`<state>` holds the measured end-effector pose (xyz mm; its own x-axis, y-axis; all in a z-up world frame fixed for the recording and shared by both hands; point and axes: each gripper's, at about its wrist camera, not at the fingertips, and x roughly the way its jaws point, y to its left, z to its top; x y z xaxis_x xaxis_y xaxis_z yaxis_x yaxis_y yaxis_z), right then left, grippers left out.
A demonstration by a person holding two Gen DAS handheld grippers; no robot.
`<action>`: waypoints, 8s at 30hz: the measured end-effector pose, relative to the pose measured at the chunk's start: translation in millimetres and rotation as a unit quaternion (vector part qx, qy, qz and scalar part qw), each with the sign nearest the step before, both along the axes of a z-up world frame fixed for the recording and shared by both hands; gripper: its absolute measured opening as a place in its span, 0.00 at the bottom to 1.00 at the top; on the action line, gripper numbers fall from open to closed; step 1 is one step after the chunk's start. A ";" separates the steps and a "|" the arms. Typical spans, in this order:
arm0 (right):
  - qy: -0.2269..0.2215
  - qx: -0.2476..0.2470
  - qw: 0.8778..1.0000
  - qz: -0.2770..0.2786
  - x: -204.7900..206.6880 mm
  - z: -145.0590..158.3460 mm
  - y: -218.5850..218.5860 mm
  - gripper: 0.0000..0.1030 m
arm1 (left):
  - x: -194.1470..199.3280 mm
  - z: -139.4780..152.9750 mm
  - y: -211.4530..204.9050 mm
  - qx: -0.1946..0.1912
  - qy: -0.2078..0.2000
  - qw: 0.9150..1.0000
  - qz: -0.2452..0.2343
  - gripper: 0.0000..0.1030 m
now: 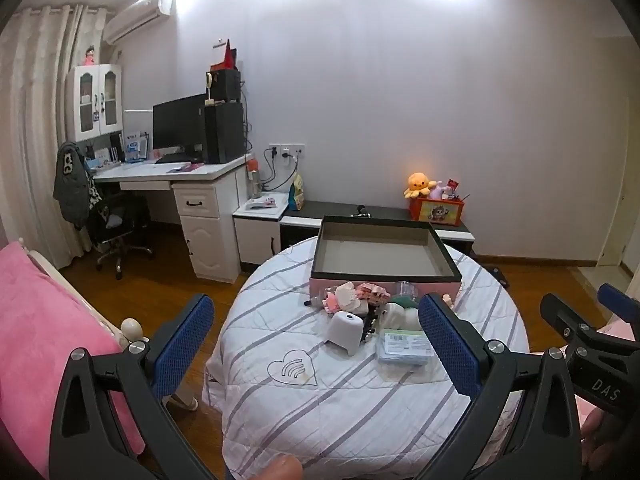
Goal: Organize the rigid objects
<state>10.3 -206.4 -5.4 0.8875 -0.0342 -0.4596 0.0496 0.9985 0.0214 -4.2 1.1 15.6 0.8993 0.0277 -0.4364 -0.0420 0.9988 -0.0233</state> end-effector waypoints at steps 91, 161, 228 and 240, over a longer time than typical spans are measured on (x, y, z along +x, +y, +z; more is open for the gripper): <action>0.027 0.011 1.000 0.002 23.5 -21.6 -4.3 1.00 | 27.1 -44.3 5.9 -0.029 0.039 0.999 -0.021 1.00; 0.153 0.093 0.973 0.148 214.4 -103.6 -25.7 0.50 | 191.4 -90.9 4.3 -0.050 0.089 0.986 -0.135 0.52; 0.065 0.059 0.995 0.041 81.9 -61.3 -25.9 1.00 | 70.6 -65.8 22.7 -0.035 0.037 0.998 -0.047 1.00; 0.059 0.056 0.996 0.044 69.9 -58.2 -22.0 1.00 | 58.9 -67.7 28.1 -0.038 0.035 0.998 -0.043 1.00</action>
<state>80.1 -228.3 -63.6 0.8242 0.0983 -0.5578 -0.0285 0.9908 0.1324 54.7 29.2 -52.1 0.8646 -0.0831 -0.4956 0.0390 0.9944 -0.0987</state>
